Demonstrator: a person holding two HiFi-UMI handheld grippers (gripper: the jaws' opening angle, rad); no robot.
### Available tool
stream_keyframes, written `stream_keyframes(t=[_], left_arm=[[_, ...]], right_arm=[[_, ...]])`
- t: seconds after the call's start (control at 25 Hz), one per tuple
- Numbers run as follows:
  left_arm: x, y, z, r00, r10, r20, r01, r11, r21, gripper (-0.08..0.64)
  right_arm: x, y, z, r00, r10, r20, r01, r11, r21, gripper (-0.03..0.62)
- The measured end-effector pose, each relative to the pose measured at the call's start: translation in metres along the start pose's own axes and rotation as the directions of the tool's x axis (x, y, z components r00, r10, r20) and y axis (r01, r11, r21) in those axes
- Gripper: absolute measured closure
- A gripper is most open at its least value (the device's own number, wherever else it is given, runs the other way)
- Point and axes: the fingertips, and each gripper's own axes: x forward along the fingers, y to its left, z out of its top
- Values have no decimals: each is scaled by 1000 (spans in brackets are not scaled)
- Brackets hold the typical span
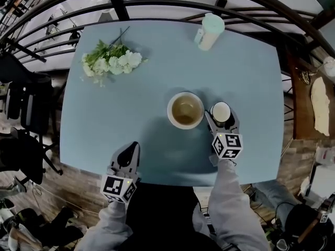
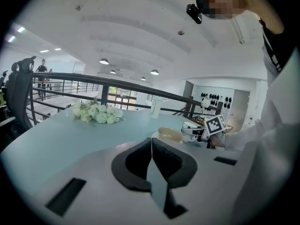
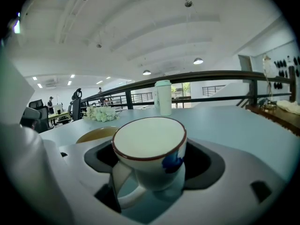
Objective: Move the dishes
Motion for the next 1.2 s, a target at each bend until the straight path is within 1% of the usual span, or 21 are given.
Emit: stream_keyframes(t=[0.16,0.28,0.32,0.4,0.44,0.52,0.68,0.76,0.88,0.96,1.08,1.2], left_arm=[[3,-3,-1,1000,3,-11,-3,1000,-8,543],[2,-3,1,1000,-7,-3,7,1000,-2,543],[1,-2,2,1000,-10,1,10,1000,0,543],[-1,0,4,1000,-13,10,12,1000,4,543],[-1,1,6,1000,-15,16,15,1000,5,543],[0,1,10,1000,-19,24,19,1000,7,543],[2,-3,19,998,-42,43,41,999,22,543],[2,-7,27,997,-60,58,59,998,29,543],[5,-13,41,992,-85,94,81,996,46,543],[3,-16,48,989,-97,109,92,994,53,543],[-1,-12,58,986,-107,129,99,993,64,543],[-3,-10,69,981,-119,152,109,991,74,543]], right_arm=[[1,-3,0,1000,4,6,-4,1000,4,172],[2,2,-5,999,31,-6,-31,999,27,155],[2,5,-7,999,43,-11,-42,999,35,109],[-1,11,-8,998,56,-5,-56,998,37,42],[-5,12,-7,998,57,2,-57,998,35,21],[-16,10,-7,998,55,1,-55,998,31,6],[-50,5,-13,999,44,-30,-44,999,24,3],[-69,1,-11,999,29,-36,-28,999,33,8],[-95,-2,1,999,0,-43,0,1000,1,75],[-107,2,12,999,-3,-36,2,1000,-17,92],[-118,15,34,1000,-9,10,9,1000,-24,130],[-131,25,60,995,-41,94,44,999,-22,186]])
